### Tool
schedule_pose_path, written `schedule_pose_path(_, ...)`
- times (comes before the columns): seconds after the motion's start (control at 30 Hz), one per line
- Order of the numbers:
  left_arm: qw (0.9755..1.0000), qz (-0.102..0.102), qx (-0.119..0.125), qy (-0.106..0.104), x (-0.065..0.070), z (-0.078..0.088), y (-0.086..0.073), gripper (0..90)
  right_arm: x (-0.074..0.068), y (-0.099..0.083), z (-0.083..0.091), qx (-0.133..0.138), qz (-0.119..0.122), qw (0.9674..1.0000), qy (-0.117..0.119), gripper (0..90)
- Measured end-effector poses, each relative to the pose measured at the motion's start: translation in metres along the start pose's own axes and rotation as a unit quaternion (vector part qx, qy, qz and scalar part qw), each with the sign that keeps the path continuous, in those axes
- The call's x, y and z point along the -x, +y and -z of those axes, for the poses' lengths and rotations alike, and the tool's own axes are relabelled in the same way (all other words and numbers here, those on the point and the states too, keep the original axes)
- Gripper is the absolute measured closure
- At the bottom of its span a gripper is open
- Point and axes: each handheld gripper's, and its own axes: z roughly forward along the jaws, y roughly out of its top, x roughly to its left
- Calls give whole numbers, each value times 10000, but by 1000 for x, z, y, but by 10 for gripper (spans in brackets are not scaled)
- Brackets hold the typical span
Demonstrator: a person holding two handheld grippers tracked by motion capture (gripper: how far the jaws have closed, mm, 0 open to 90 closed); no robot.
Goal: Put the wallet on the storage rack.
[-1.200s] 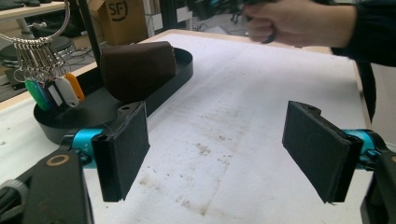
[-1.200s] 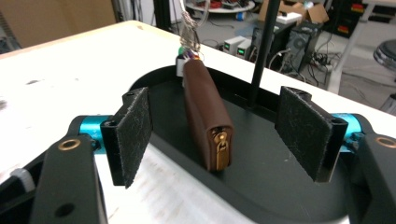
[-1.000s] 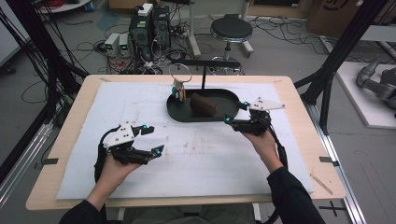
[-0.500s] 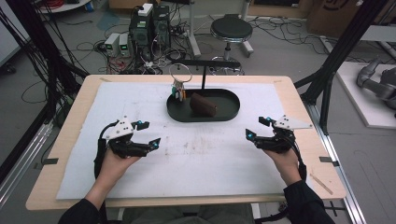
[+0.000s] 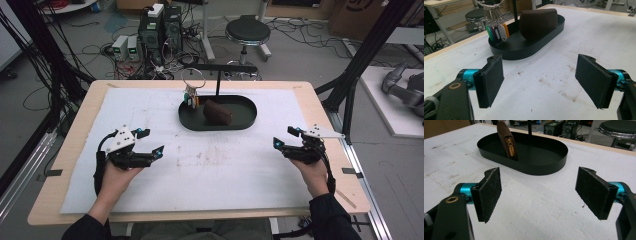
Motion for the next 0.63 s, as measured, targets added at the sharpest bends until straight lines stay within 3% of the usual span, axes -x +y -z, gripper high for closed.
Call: schedule_pose_path(0.63,10000,59,-45,63,-5,0,-4,227,0,-2,-1,-190,51,9998,-39,216)
